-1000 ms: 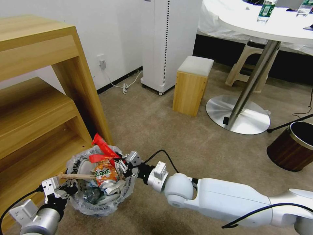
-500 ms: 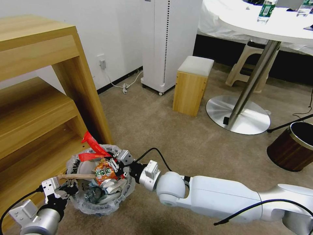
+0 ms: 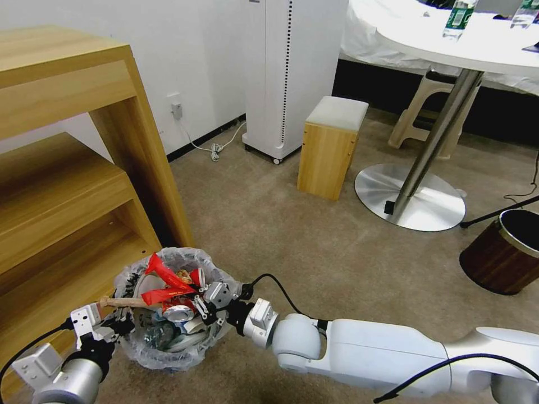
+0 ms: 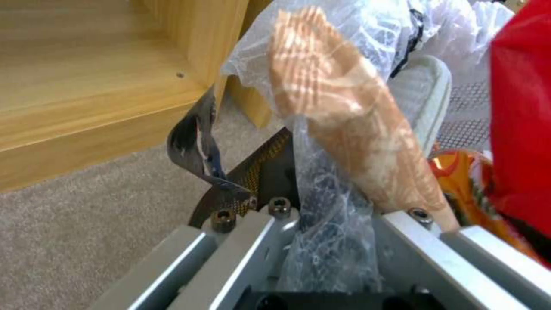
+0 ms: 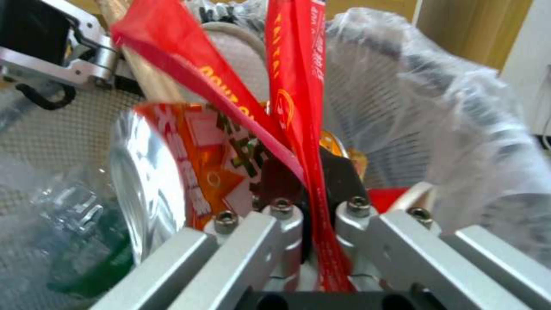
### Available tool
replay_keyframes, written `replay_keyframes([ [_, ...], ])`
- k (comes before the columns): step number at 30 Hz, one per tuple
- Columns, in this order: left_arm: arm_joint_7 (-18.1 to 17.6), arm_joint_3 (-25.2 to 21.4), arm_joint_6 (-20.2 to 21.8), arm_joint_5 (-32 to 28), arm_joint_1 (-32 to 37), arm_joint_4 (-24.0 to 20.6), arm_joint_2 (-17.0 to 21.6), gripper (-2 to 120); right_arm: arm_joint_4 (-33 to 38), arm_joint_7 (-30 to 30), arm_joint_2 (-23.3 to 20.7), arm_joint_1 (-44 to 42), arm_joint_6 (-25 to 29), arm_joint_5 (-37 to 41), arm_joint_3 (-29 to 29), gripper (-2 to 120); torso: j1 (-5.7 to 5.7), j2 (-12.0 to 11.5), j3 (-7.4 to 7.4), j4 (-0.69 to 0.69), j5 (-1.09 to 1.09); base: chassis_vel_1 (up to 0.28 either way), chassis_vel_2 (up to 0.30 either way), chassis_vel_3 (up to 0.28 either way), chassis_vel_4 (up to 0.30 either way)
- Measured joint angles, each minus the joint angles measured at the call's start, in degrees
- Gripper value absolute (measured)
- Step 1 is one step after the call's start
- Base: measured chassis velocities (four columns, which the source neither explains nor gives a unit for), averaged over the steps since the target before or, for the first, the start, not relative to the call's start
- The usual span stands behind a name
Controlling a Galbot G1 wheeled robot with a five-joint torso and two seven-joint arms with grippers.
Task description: Pick up the trash bin and place the garbage on the floor into it.
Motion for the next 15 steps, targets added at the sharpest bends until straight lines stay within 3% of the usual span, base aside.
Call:
replay_keyframes([
  [15, 0.0, 0.2, 0.3, 0.3, 0.3, 0.7, 0.7, 1, 1.9, -0.5, -3.1, -2.8, 0.7, -2.3, 2.6, 56, 0.0, 0.0, 0.0, 0.0, 0.0, 0.0, 0.0, 0.0, 0.0],
])
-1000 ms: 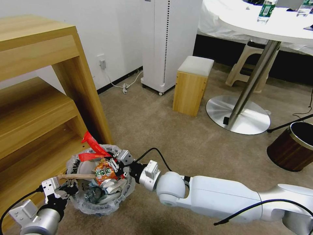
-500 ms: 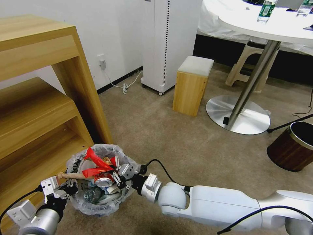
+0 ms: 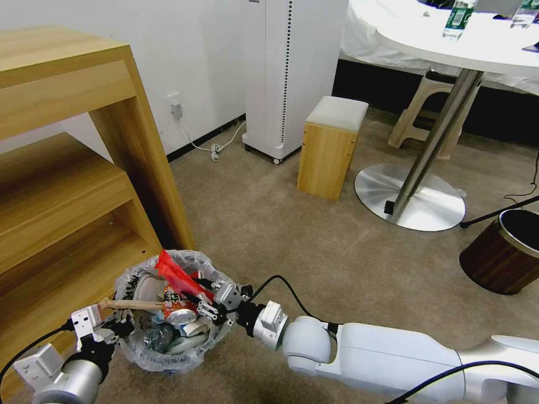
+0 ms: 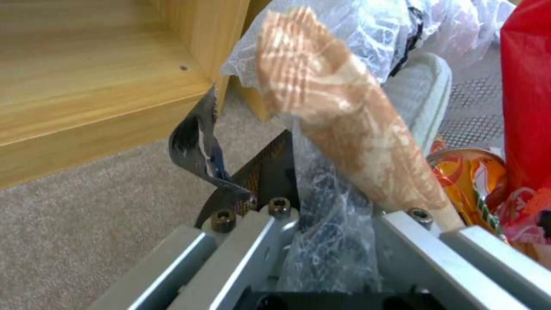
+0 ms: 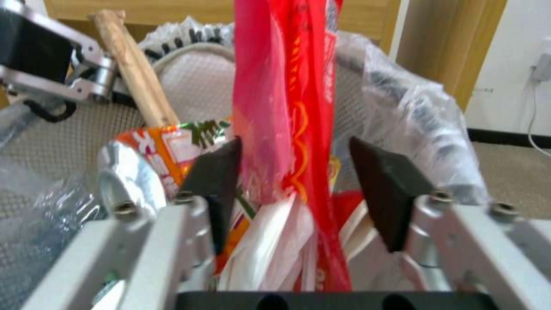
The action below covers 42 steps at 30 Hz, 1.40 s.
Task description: Pick up the trash bin and place the garbage on the floor into it.
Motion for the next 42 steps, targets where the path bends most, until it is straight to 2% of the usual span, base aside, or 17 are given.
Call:
replay_keyframes([
  [3, 0.0, 0.4, 0.0, 0.6, 0.0, 0.3, -0.2, 1, 0.2, 0.0, 0.0, -0.3, 0.0, -0.3, 0.6, 72, 0.0, 0.0, 0.0, 0.0, 0.0, 0.0, 0.0, 0.0, 0.0],
  [5, 0.0, 0.4, 0.0, 0.6, 0.0, 0.4, -0.3, 1, 0.3, 0.0, 0.0, -0.3, 0.0, -0.3, 0.6, 74, 0.0, 0.0, 0.0, 0.0, 0.0, 0.0, 0.0, 0.0, 0.0],
  [8, 0.1, 0.5, 0.0, 0.8, 0.0, 1.1, 0.0, 1, 1.2, 0.7, 0.0, -0.6, 0.0, -0.2, 2.0, 89, 0.0, 0.0, 0.0, 0.0, 0.0, 0.0, 0.0, 0.0, 0.0],
  [9, 0.1, 0.5, 0.0, 0.8, 0.0, 1.1, 0.0, 1, 1.2, 0.7, 0.0, -0.6, 0.0, -0.2, 2.0, 89, 0.0, 0.0, 0.0, 0.0, 0.0, 0.0, 0.0, 0.0, 0.0],
  [11, 0.1, 0.4, 0.0, 0.8, 0.0, 1.4, 0.2, 1, 2.4, 1.2, 0.0, -0.7, -0.3, 0.9, 4.1, 98, 0.0, 0.0, 0.0, 0.0, 0.0, 0.0, 0.0, 0.0, 0.0],
  [21, -0.4, -0.3, 0.6, -0.8, -0.5, 3.6, 2.6, 1, 6.7, 1.3, -2.2, -2.3, -0.6, 3.2, 13.5, 100, 0.0, 0.0, 0.0, 0.0, 0.0, 0.0, 0.0, 0.0, 0.0],
  [24, -1.1, -0.1, 1.2, -2.1, -0.7, 5.4, 4.3, 1, 9.2, 1.0, -4.1, -4.8, -0.6, 3.3, 19.7, 100, 0.0, 0.0, 0.0, 0.01, 0.0, 0.0, 0.0, 0.0, 0.0],
  [25, -1.1, -0.1, 1.2, -2.1, -0.7, 5.4, 4.3, 1, 9.2, 1.0, -4.1, -4.8, -0.6, 3.3, 19.7, 100, 0.0, 0.0, 0.0, 0.01, 0.0, 0.0, 0.0, 0.0, 0.0],
  [27, -1.8, 0.3, 1.6, -3.1, -1.0, 6.7, 5.8, 1, 10.7, 1.0, -5.6, -6.7, -0.7, 3.4, 24.1, 100, 0.0, 0.0, 0.0, 0.0, 0.0, 0.0, 0.0, 0.0, 0.0],
  [28, -2.4, 0.8, 2.0, -4.0, -1.4, 7.7, 7.0, 1, 11.9, 0.9, -6.7, -8.3, -0.7, 3.6, 28.1, 100, 0.0, 0.0, 0.0, 0.01, 0.0, 0.0, 0.0, 0.0, 0.0],
  [29, -2.4, 0.8, 2.0, -4.0, -1.4, 7.7, 7.0, 1, 11.9, 0.9, -6.7, -8.3, -0.7, 3.6, 28.1, 100, 0.0, 0.0, 0.0, 0.01, 0.0, 0.0, 0.0, 0.0, 0.0],
  [32, -4.2, 1.4, 2.9, -7.1, -2.5, 9.7, 10.6, 1, 13.2, 0.6, -8.7, -12.1, -0.7, 3.6, 35.4, 100, 0.0, 0.0, 0.0, 0.0, 0.01, 0.0, 0.0, 0.0, 0.0],
  [33, -4.2, 1.4, 2.9, -7.1, -2.5, 9.7, 10.6, 1, 13.2, 0.6, -8.7, -12.1, -0.7, 3.6, 35.4, 100, 0.0, 0.0, 0.0, 0.0, 0.01, 0.0, 0.0, 0.0, 0.0],
  [36, -5.3, 1.6, 3.3, -9.7, -3.5, 12.0, 14.9, 1, 14.8, 0.3, -11.0, -17.6, -1.0, 3.6, 42.3, 100, 0.0, 0.0, 0.0, -0.01, 0.0, 0.0, 0.0, 0.0, 0.0],
  [37, -5.3, 1.6, 3.3, -9.7, -3.5, 12.0, 14.9, 1, 14.8, 0.3, -11.0, -17.6, -1.0, 3.6, 42.3, 100, 0.0, 0.0, 0.0, -0.01, 0.0, 0.0, 0.0, 0.0, 0.0],
  [42, -6.6, 1.9, 3.5, -13.2, -4.8, 14.2, 18.5, 1, 15.8, 0.0, -13.1, -25.7, -1.1, 2.3, 49.6, 100, 0.0, 0.0, 0.0, -0.01, 0.01, 0.0, 0.0, 0.0, 0.0],
])
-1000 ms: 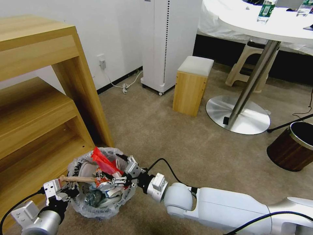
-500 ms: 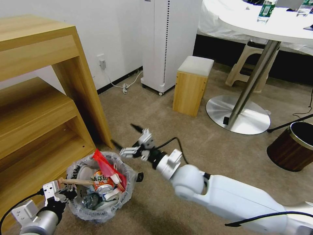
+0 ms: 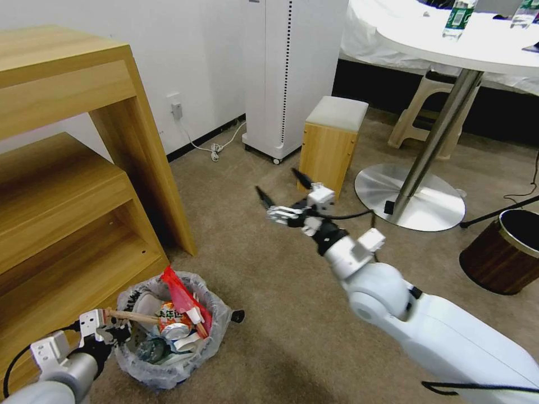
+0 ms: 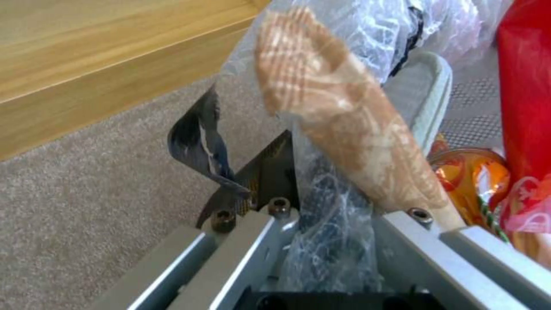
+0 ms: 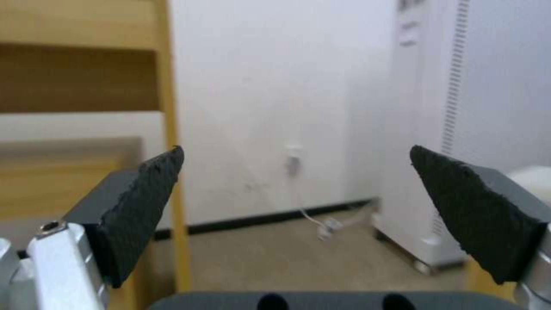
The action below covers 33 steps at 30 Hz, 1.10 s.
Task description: Pick up the trash bin and place the garbage on the floor into it.
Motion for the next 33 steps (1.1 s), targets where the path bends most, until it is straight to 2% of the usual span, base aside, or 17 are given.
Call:
replay_keyframes([
  [3, -0.6, 0.6, 0.0, -1.8, -0.7, 1.7, 1.7, 1, 0.8, 0.1, -1.2, -5.7, 0.0, -1.2, 5.6, 100, 0.0, 0.0, 0.0, 0.0, 0.0, 0.0, 0.0, 0.0, 0.0],
  [10, -1.4, 1.2, -0.3, -3.4, -1.0, 3.9, 2.8, 1, 1.1, 0.1, -2.0, -10.8, 0.4, -2.8, 11.2, 100, 0.0, 0.0, -0.01, 0.02, 0.04, 0.0, 0.0, 0.0, 0.0],
  [33, -2.5, 2.4, -0.6, -2.5, -1.2, 7.4, 2.5, 1, 0.9, 0.1, -0.8, -13.3, 1.2, -4.7, 12.3, 100, -0.01, 0.0, -0.01, 0.01, 0.01, 0.0, 0.0, 0.0, 0.0],
])
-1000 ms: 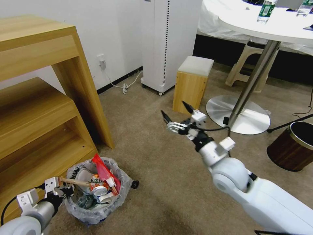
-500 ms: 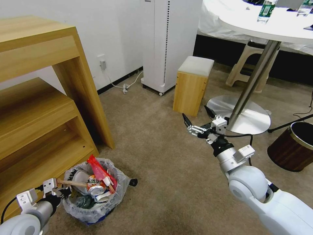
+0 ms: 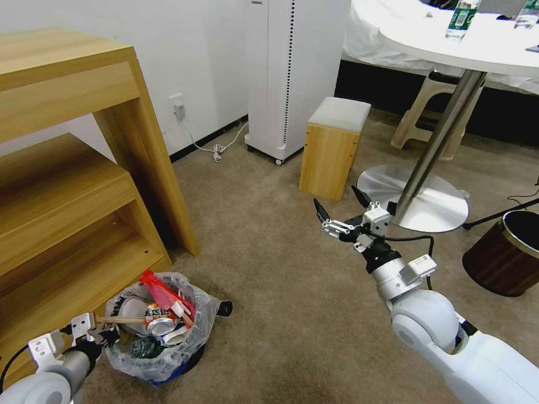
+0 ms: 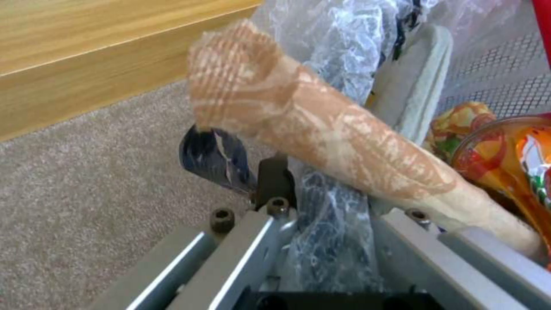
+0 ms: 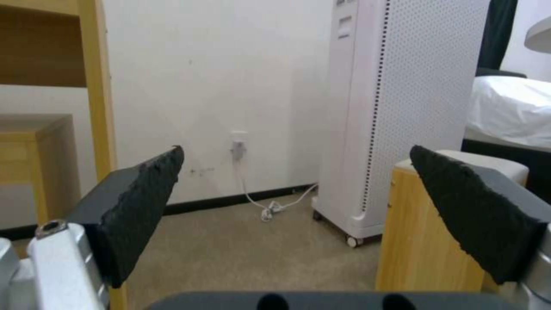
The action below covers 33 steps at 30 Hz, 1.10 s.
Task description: Pick up the trash bin and place the garbage on the floor into it.
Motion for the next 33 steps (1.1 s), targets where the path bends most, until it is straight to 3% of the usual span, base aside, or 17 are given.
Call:
replay_keyframes([
  [7, -0.4, 0.0, -0.1, 0.3, 0.7, -0.6, 0.0, 12, -0.3, -0.1, 0.3, 0.1, 0.2, -0.2, -0.1, 100, 0.0, 0.0, 0.01, -0.01, -0.05, 0.0, 0.0, 0.0, 0.0],
  [10, -0.5, -0.4, -0.1, 0.2, 1.7, -1.4, 0.1, 30, -0.3, -0.1, 0.8, 1.0, 0.1, -0.3, -1.1, 100, 0.0, 0.0, 0.02, -0.02, -0.08, 0.0, 0.0, 0.0, 0.0],
  [21, -1.0, -1.3, 0.1, 0.2, 5.1, -3.3, 0.8, 65, -0.4, -0.1, 1.6, 2.5, -0.1, -0.4, -3.1, 100, 0.0, 0.0, 0.02, 0.01, -0.05, 0.0, 0.0, 0.0, 0.0],
  [33, -1.7, -1.9, 0.5, 0.1, 7.4, -5.0, 0.7, 68, -0.4, 0.0, 2.4, 4.0, -0.3, -0.7, -5.2, 100, 0.01, 0.0, 0.01, 0.01, -0.04, 0.0, 0.0, 0.0, 0.0],
])
